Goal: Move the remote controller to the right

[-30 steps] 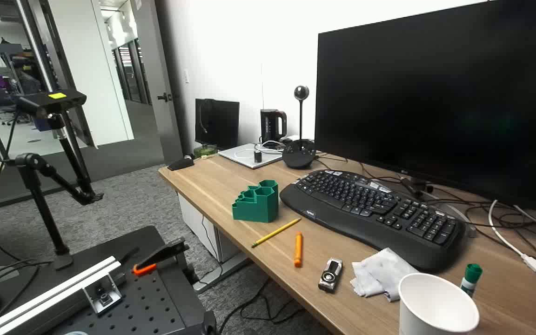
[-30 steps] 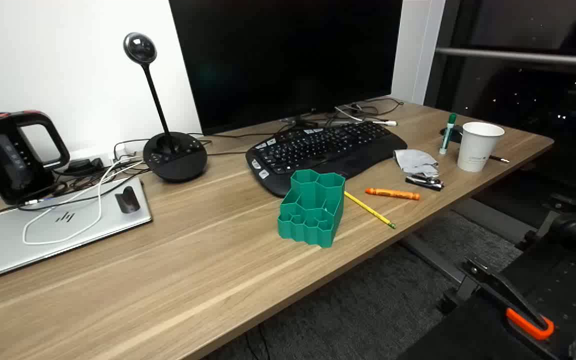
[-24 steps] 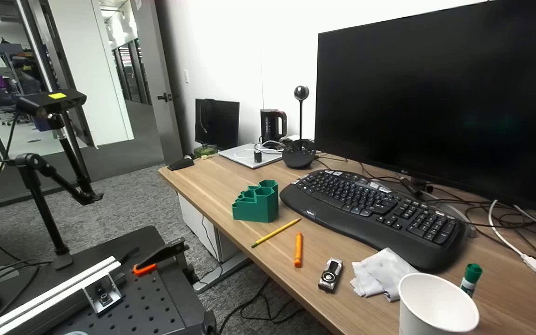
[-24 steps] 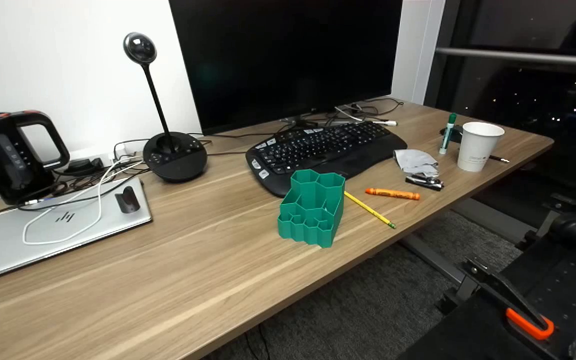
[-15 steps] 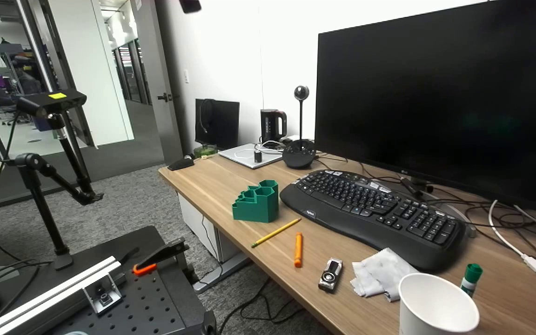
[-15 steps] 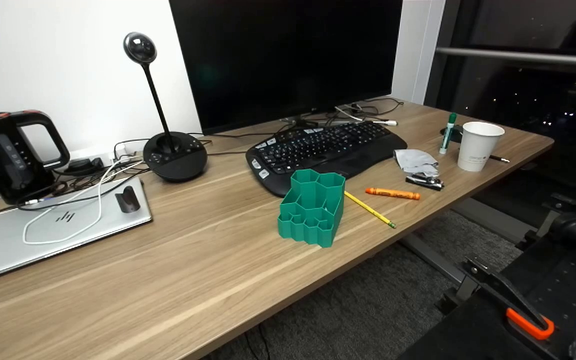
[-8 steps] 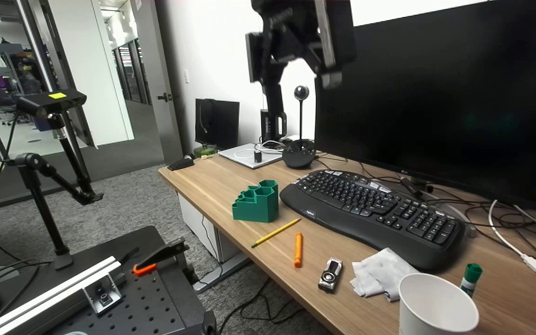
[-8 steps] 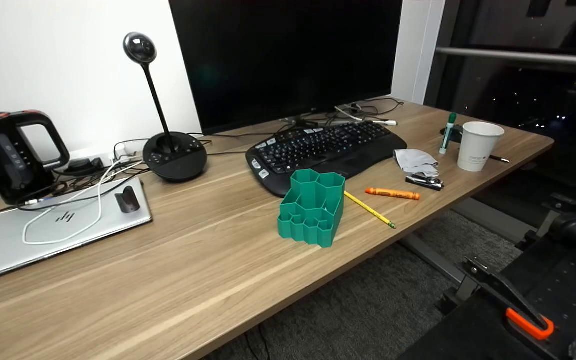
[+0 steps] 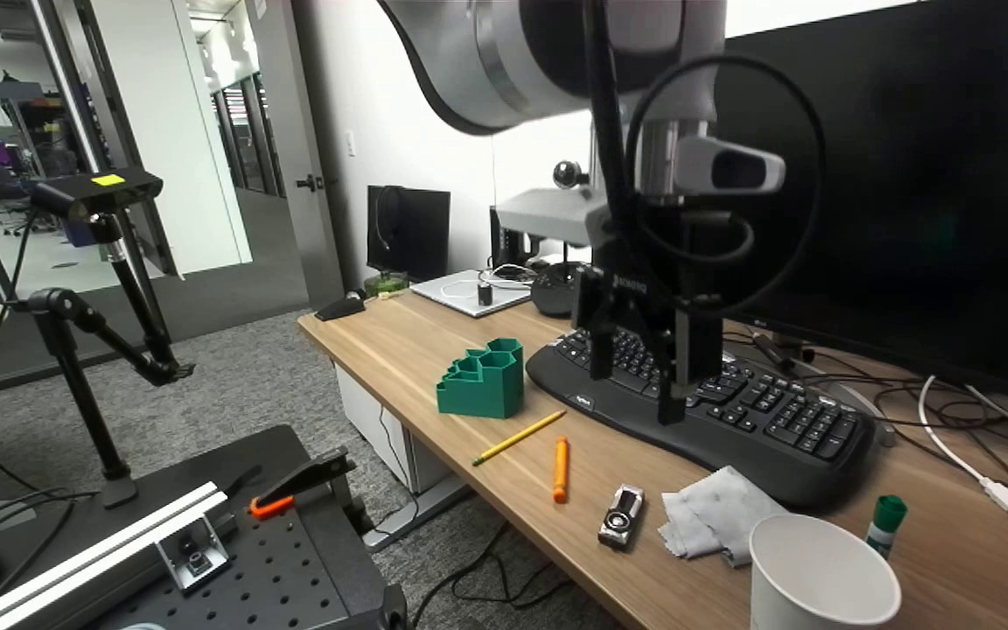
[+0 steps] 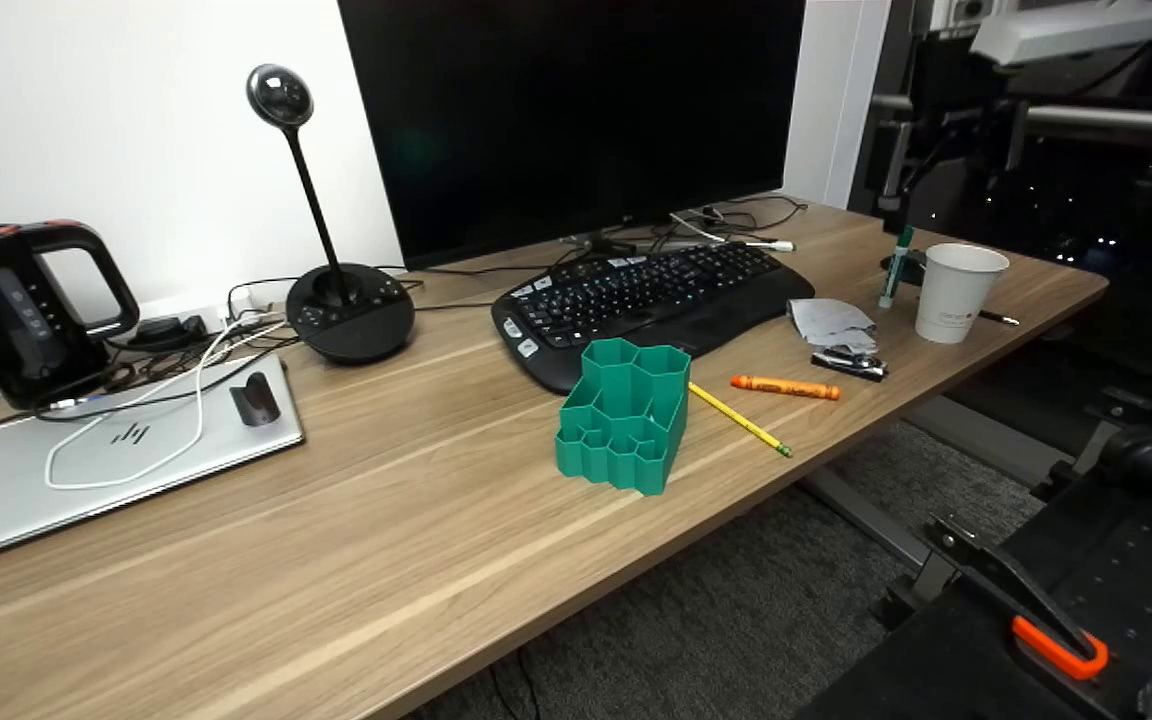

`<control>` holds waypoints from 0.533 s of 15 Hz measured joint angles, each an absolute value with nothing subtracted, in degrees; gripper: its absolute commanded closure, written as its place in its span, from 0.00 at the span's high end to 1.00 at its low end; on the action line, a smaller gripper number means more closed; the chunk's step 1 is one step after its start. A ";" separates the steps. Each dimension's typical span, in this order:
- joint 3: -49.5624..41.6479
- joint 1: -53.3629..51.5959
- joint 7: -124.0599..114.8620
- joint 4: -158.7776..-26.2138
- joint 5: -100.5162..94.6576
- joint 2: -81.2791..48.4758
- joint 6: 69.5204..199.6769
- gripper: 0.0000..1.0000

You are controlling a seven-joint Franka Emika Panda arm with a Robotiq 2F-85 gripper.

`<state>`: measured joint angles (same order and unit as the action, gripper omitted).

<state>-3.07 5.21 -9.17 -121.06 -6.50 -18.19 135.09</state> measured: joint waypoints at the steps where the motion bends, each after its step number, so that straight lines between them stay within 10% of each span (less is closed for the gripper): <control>1: -3.25 5.10 -10.18 -118.42 -6.50 -21.78 135.09 1.00; 8: -3.35 3.63 -12.47 -103.00 -2.50 -39.83 133.39 1.00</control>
<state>-3.35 3.63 -12.47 -103.00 -2.50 -39.83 133.39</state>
